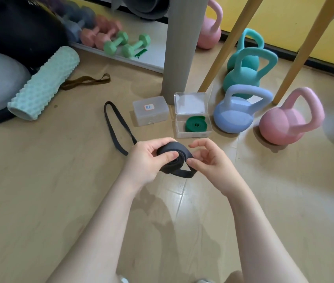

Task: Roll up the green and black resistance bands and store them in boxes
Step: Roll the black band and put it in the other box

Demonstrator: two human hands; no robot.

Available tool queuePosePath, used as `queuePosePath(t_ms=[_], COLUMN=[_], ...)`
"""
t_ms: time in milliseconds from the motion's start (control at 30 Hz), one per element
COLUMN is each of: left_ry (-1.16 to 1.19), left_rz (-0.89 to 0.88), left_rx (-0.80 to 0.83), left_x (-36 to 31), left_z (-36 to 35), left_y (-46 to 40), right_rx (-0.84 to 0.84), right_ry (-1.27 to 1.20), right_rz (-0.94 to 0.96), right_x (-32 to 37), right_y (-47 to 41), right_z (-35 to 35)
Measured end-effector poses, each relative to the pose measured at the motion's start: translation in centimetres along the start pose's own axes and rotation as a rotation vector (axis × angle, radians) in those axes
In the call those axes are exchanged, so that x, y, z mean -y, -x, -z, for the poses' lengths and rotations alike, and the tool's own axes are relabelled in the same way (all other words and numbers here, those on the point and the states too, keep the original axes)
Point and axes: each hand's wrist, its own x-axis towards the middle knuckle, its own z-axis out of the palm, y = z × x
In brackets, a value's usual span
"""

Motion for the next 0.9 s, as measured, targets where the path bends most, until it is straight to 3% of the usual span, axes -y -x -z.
queuePosePath(t_ms=[167,333,533,733,900], left_ry=[0.212,0.511,0.621,0.548,0.612], left_rz=[-0.012,-0.007,-0.016,-0.022,0.059], left_rx=[-0.074,-0.077,-0.074,-0.096,-0.146], left_x=[-1.1,-2.5,-3.4,-4.5,-5.9], left_z=[0.7,1.2,2.2,2.8,-0.3], left_y=[-0.3,-0.5,-1.1,-3.8,-7.7], right_rx=[0.095,0.152,0.218,-0.097,-0.294], right_ry=[-0.155,-0.163,-0.147,0.044,-0.257], right_rz=[-0.004,0.127,0.156,0.109,0.021], right_x=[0.6,1.8,2.0,1.5,3.6], right_y=[-1.0,-2.1,-3.2,-5.6,-6.9], right_z=[0.3,-1.8,-4.0,-0.4,4.8])
